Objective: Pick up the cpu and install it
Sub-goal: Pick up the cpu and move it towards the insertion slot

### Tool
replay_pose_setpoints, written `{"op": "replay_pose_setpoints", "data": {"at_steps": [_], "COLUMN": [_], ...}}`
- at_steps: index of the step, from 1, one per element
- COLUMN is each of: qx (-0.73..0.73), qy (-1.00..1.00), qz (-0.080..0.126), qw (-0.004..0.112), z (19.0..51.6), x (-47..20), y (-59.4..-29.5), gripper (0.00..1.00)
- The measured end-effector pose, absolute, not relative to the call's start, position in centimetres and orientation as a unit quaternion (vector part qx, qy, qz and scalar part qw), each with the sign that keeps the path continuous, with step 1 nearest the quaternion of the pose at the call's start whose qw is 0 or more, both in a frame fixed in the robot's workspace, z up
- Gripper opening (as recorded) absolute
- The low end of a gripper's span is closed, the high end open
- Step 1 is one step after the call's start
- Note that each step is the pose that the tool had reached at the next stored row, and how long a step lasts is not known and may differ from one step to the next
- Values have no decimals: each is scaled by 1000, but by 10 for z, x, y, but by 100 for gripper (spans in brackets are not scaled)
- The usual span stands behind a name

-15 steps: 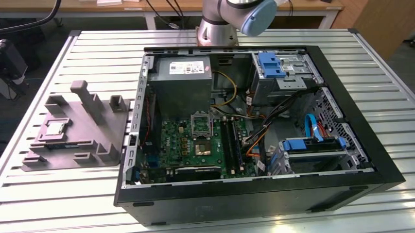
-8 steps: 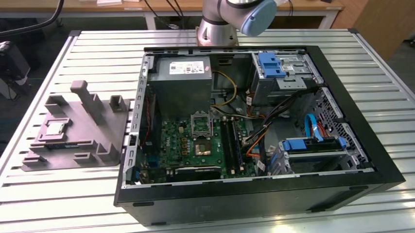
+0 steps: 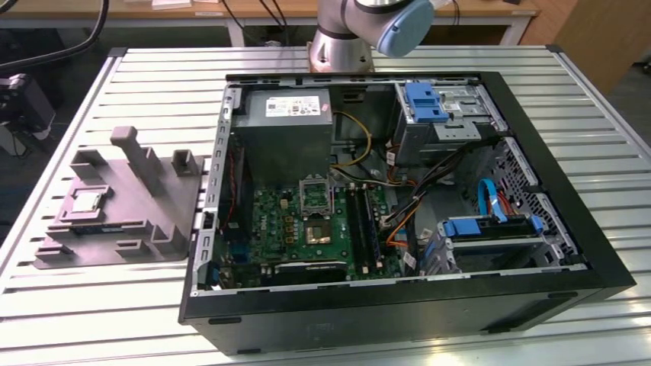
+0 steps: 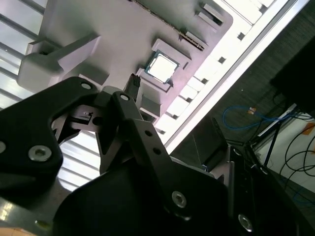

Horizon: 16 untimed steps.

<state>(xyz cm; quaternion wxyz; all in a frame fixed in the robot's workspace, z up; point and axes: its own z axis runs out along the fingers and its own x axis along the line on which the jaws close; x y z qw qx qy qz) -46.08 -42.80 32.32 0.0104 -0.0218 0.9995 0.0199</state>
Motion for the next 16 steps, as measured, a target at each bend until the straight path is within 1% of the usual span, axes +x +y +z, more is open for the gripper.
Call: {"op": "replay_pose_setpoints", "data": {"at_steps": [9, 16], "qx": [-22, -33], "qy": [1000, 999], "qz": [20, 20], "qw": [10, 10], "z": [319, 307], "x": [-461, -461], "y": [-426, -425], "gripper": [71, 71]}}
